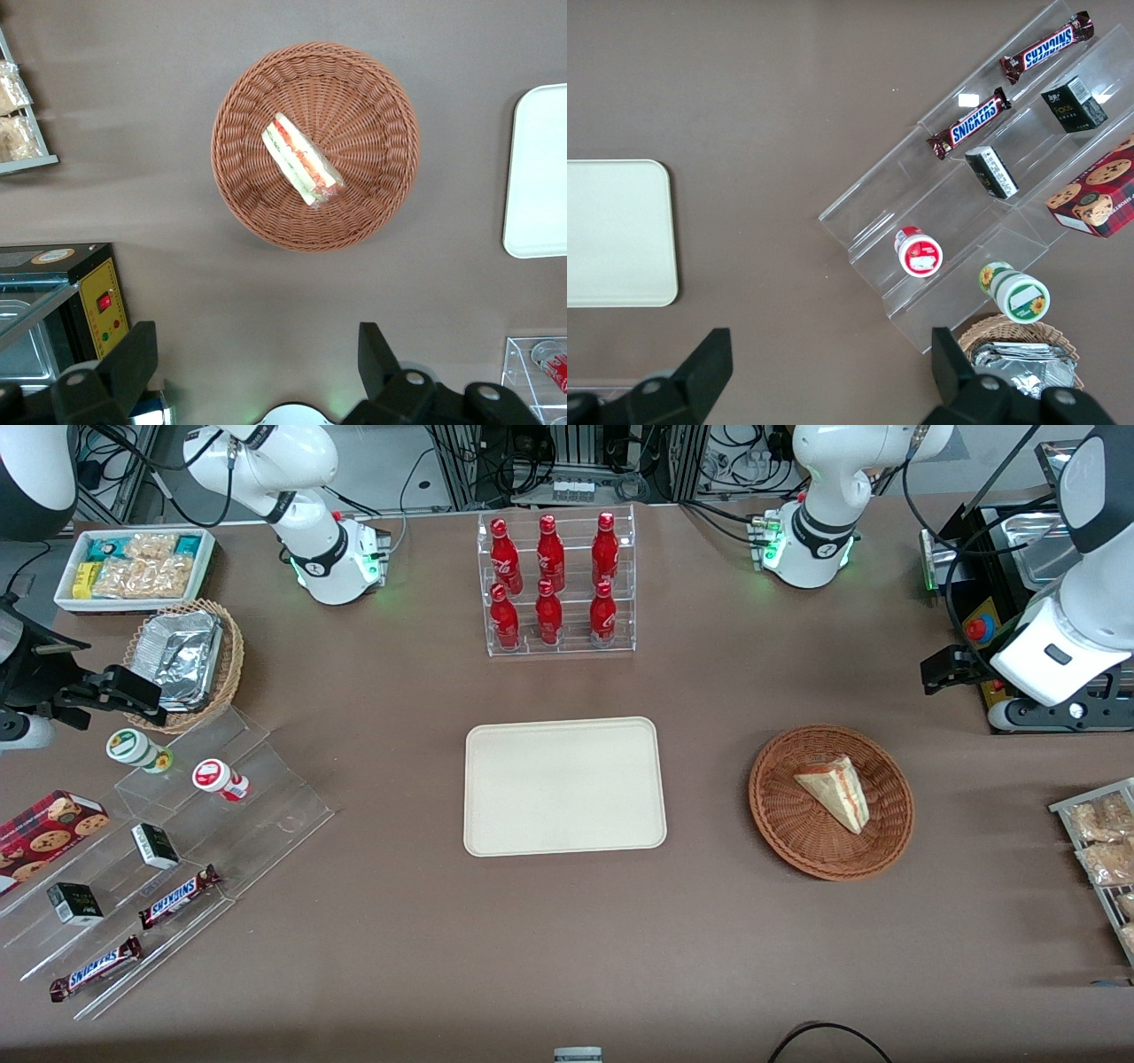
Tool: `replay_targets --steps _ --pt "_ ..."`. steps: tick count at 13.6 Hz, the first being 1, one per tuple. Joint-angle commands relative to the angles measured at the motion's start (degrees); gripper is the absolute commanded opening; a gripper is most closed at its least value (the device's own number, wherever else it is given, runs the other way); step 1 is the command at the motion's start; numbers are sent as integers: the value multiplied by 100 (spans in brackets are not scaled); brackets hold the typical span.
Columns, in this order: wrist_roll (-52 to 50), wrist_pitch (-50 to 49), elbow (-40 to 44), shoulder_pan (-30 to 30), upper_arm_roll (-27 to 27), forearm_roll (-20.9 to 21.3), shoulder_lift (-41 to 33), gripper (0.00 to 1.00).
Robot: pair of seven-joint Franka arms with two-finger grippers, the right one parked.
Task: Place sandwich from basket to tray
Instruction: 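Move the left gripper over the sandwich in the wicker basket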
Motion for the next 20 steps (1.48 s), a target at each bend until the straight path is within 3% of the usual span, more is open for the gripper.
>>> replay_targets --steps 1,5,15,20 --pt "59 -113 31 27 41 -197 -161 100" --pt "103 158 -283 10 33 -207 -118 100" --pt "-11 3513 -2805 27 41 -207 -74 100" --pt "-1589 4624 -3476 -8 33 -207 189 100"
